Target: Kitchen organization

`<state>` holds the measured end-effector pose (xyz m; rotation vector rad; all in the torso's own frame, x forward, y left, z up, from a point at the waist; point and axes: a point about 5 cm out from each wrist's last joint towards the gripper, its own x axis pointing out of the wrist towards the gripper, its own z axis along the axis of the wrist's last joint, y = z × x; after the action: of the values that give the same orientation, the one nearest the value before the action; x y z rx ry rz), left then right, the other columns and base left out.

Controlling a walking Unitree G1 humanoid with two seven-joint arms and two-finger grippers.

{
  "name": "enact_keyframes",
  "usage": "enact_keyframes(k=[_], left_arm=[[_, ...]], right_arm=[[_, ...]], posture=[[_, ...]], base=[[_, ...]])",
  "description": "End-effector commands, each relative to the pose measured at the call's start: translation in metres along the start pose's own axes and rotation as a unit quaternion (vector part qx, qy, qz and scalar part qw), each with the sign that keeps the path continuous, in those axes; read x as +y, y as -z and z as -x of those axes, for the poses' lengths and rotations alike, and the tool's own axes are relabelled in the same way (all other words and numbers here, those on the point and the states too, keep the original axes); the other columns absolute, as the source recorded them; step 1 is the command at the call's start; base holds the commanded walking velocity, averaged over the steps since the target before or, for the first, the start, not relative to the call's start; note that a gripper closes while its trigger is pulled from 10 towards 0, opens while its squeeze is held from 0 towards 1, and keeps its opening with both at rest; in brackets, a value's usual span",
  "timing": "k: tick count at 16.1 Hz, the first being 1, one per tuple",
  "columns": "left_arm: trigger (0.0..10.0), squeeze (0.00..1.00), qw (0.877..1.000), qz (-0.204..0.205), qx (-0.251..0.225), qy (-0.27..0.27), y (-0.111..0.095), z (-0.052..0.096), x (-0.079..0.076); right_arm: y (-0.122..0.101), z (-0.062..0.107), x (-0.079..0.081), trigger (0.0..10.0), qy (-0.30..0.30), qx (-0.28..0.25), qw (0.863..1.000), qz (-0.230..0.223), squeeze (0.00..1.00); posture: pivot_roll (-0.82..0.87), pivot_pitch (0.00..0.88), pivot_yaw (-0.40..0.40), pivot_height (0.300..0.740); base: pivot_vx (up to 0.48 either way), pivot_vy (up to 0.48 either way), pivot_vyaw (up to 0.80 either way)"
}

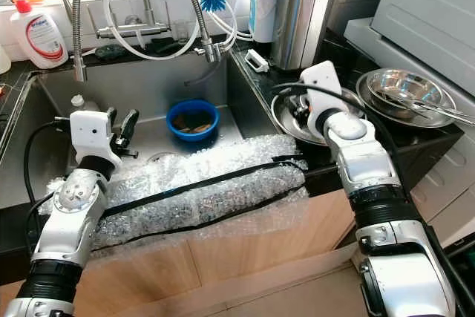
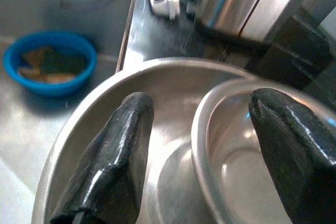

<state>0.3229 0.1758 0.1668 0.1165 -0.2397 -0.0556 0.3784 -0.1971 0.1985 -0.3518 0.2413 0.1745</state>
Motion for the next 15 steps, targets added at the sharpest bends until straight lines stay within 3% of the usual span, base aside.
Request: enact_keyframes(k=[1, 15], left_arm=[[10.0, 0.00, 1.000, 0.006, 0.003, 0.010, 0.000, -0.003, -0.004], [10.0, 0.00, 1.000, 0.003, 0.011, 0.024, 0.004, 0.000, -0.009]], right_arm=[[-0.002, 0.000, -0.002, 10.0, 0.002, 0.008, 1.000, 0.009, 0.00], [0.021, -0.003, -0.003, 10.0, 0.022, 0.067, 0.996, 0.061, 0.00]], posture=[[-0.06, 0.000, 0.019, 0.740], [-0.05, 0.000, 0.020, 0.740]], base=[[0.000, 0.000, 0.00], [0.000, 0.000, 0.00]])
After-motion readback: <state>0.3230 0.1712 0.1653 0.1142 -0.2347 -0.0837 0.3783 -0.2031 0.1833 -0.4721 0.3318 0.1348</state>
